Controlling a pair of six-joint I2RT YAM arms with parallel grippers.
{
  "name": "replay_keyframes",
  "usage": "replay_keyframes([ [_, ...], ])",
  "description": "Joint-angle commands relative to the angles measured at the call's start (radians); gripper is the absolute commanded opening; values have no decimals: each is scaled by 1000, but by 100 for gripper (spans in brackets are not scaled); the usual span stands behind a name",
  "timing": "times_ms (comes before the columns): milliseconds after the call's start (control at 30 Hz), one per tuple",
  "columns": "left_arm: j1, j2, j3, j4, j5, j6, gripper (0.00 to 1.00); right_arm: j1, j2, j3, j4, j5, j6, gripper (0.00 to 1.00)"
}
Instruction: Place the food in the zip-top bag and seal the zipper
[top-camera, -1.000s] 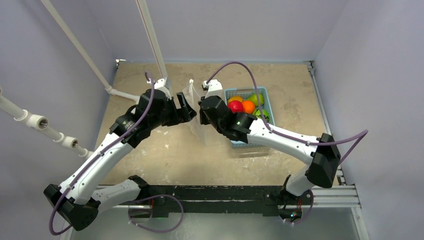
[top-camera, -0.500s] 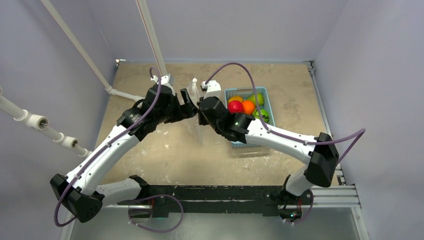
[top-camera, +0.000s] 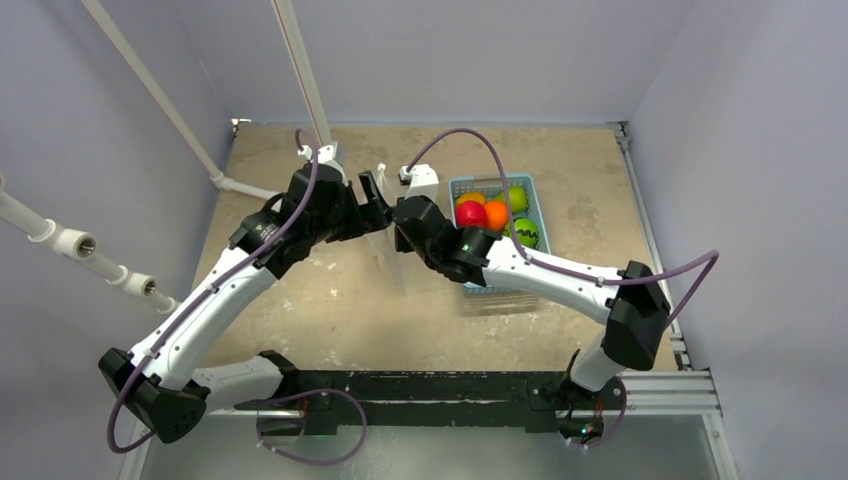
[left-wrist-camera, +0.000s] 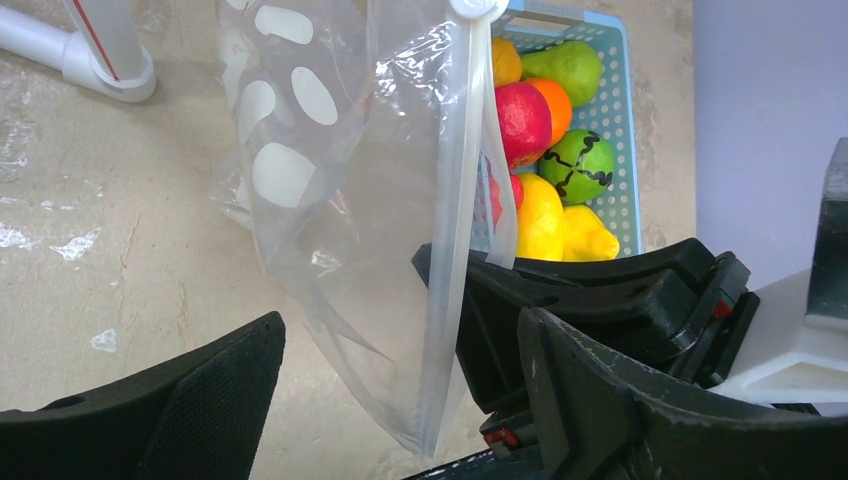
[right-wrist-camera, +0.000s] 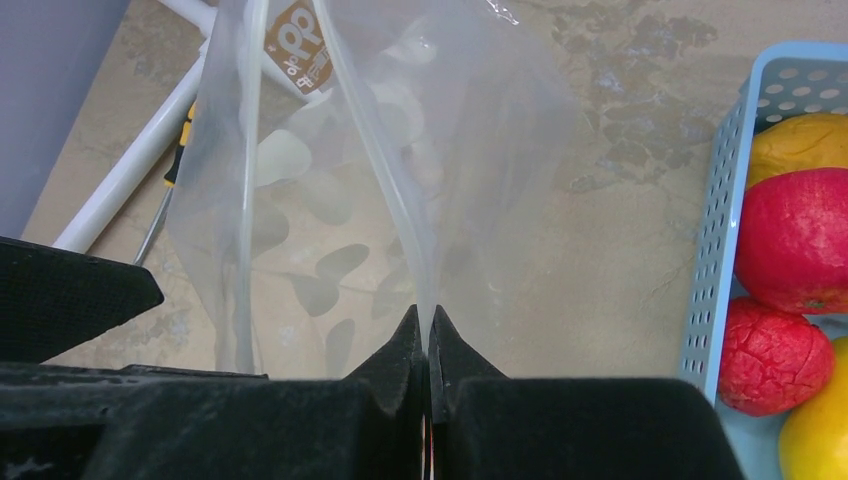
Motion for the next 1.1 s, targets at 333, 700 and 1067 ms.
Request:
replay_keyframes([
  [333, 3, 43, -24, 32, 49, -1, 67, 6, -20, 34, 20, 37, 25, 0],
  [700, 2, 33, -41, -8, 12, 27, 29, 7, -17, 23, 15, 59, 33, 0],
  [1067, 3, 7, -43, -66, -55, 64, 0, 6, -14, 21, 3, 47, 41, 0],
])
